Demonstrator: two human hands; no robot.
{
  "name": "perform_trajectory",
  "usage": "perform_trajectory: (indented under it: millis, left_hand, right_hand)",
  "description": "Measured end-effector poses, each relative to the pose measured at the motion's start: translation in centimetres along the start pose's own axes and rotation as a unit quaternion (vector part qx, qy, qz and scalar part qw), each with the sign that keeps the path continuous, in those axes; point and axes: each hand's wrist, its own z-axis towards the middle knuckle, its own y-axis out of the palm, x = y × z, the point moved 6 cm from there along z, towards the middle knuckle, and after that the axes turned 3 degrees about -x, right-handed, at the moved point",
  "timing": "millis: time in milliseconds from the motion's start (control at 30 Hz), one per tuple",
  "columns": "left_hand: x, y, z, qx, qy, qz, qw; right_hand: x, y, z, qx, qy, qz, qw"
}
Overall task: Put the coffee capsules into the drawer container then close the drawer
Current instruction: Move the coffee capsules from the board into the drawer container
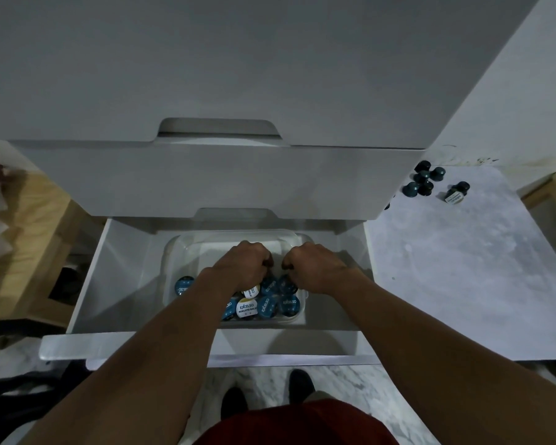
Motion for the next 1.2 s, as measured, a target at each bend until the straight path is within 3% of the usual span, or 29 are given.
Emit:
perform_trajectory:
  millis: [267,433,567,733,967,1200]
  left_hand:
    - [-0.1,-3.2,-2.7,0.142,-0.077,0.028,0.987]
    - [1.6,-3.5,-5.1,0.22,-0.092,0.062,0.969]
    - [4.3,-3.5,-7.1,0.256,-0.071,0.093,0.96]
    - [9.0,-3.5,-9.2,0.297,-0.014,0.106,0.949]
    - [17.2,-0.6,-11.5,0.314,0.095,0.113,0.938]
    - [25.3,1.1,-9.1,0.313,0.153,0.138,0.927]
  right_hand:
    - [0.3,-2.7,-0.4,0.119,-0.024,0.001,0.993]
    - [1.1,-3.3,-1.3,0.127,-0.032,0.001,0.991]
    - [1.7,-3.8,-4.0,0.148,-0.032,0.002,0.988]
    - [2.8,-5.7,-9.1,0.245,-0.039,0.004,0.969]
    - [8.7,-6.0,-17.1,0.292,0.047,-0.015,0.955]
    - [14.6,-7.5,-20.9,0.325,0.097,0.001,0.941]
